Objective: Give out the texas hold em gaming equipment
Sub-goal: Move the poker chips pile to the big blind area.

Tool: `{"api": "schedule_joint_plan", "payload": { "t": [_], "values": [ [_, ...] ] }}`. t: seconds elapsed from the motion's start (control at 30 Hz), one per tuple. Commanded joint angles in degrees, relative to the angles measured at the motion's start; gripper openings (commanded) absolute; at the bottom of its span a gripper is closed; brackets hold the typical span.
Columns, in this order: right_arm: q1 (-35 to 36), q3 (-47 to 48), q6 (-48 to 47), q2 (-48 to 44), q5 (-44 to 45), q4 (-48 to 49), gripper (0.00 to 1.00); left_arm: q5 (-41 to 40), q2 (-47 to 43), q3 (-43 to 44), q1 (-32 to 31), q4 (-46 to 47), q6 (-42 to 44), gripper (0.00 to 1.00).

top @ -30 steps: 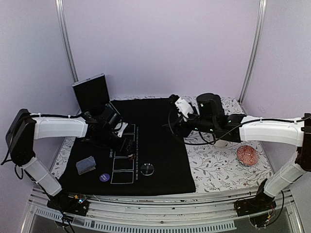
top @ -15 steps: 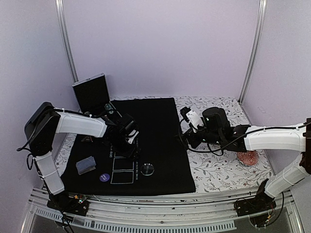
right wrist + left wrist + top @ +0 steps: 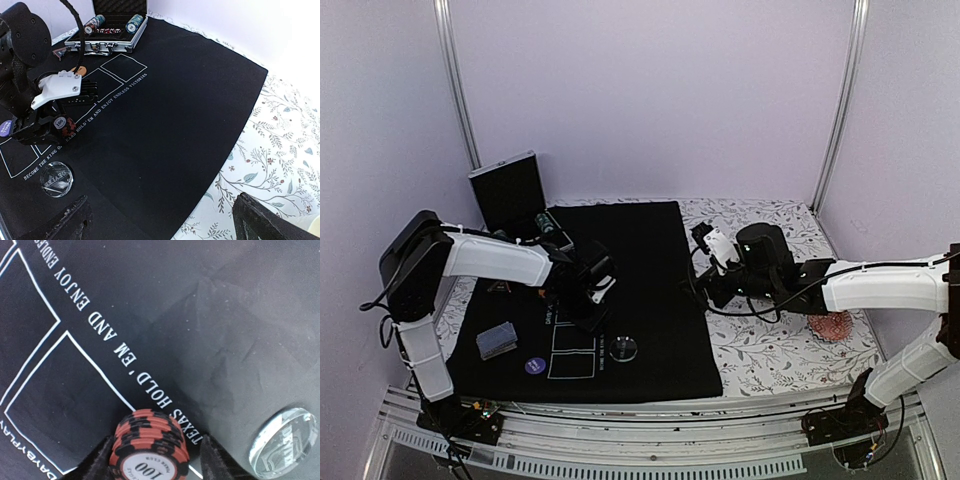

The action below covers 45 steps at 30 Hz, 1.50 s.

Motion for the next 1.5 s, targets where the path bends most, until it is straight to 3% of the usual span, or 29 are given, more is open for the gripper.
{"api": "schedule_joint_plan", "payload": {
  "t": [0.0, 0.27, 0.37, 0.5, 1.0, 1.47],
  "values": [
    [0.2, -0.9, 0.6, -1.0, -0.2, 0.6, 0.99, -1.2, 2.8, 0.7, -1.2, -1.8, 1.2, 0.54],
    [0.2, -1.1, 0.0, -2.0, 0.3, 0.4, 0.99, -1.6, 3.7, 0.4, -1.2, -3.7, 2.4, 0.4],
    [0.2, -1.3, -0.2, -2.4, 0.8, 0.4, 0.99, -1.2, 3.8, 0.1, -1.2, -4.2, 2.8, 0.27],
    [0.2, -1.4, -0.2, -2.6, 0.8, 0.2, 0.99, -2.6, 2.9, -0.1, -0.7, -4.8, 3.3, 0.0],
    [0.1, -1.7, -1.5, -4.3, 1.8, -0.2, 0.99, -4.8, -4.3, -4.3, 8.4, -4.8, 5.2, 0.0],
    [0.2, -2.3, -2.4, -5.6, 2.1, -0.4, 0.99, -6.3, -6.5, -7.1, 21.1, -4.6, 6.3, 0.0]
  ]
}}
